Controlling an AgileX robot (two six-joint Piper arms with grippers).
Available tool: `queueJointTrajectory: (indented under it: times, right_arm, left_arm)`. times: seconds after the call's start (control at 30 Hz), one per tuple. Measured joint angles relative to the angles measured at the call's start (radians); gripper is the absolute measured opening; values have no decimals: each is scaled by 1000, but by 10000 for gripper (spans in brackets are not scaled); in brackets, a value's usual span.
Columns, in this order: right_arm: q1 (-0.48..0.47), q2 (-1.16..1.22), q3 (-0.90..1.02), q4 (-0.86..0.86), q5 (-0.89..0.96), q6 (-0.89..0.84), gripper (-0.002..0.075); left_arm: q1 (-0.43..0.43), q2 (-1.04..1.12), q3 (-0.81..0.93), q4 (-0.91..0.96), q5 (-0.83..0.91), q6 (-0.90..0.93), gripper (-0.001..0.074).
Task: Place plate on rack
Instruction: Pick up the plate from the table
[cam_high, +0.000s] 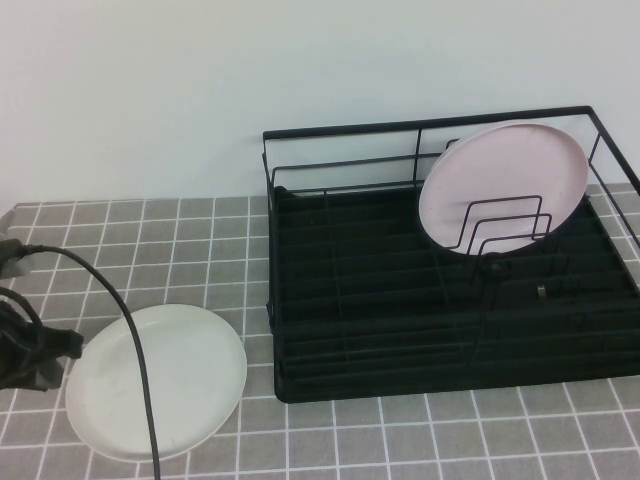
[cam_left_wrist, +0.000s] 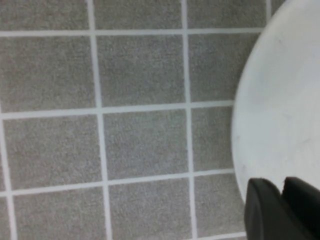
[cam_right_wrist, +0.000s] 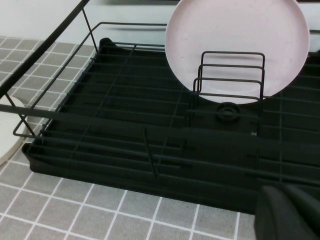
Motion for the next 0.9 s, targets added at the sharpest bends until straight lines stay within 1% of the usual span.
queueJointTrajectory:
  times: [0.13,0.2,0.3,0.37,0.43,0.47,0.53,0.57,0.6,0.9]
  right_arm:
    - [0,0,0,0,11,0,-3]
    - [0,0,0,0,13,0,-3]
    - [0,0,0,0,13,0,-3]
    - [0,0,0,0,15,0,-3]
    - [0,0,0,0,15,0,-3]
    - [0,0,0,0,15,0,-3]
    - [0,0,0,0,17,0,-3]
    - [0,0,0,0,19,0,-3]
    - [0,0,0,0,19,0,-3]
    - [0,0,0,0,26,0,-3]
  left_arm:
    - [0,0,0,13,-18,-18,73]
    - [0,0,0,13,-22,-17,104]
    - [0,5,0,2,-25,-20,211]
    - [0,20,0,-3,-25,-39,295]
    - [0,42,0,-5,-25,-46,339]
    - [0,54,0,-5,-25,-46,347]
    - [0,77,0,-7,-25,-46,343]
    - [0,76,0,-19,-21,-48,306]
    - [0,95,0,-16,-26,-46,323]
    - [0,168,-52,-116,-33,-11,244]
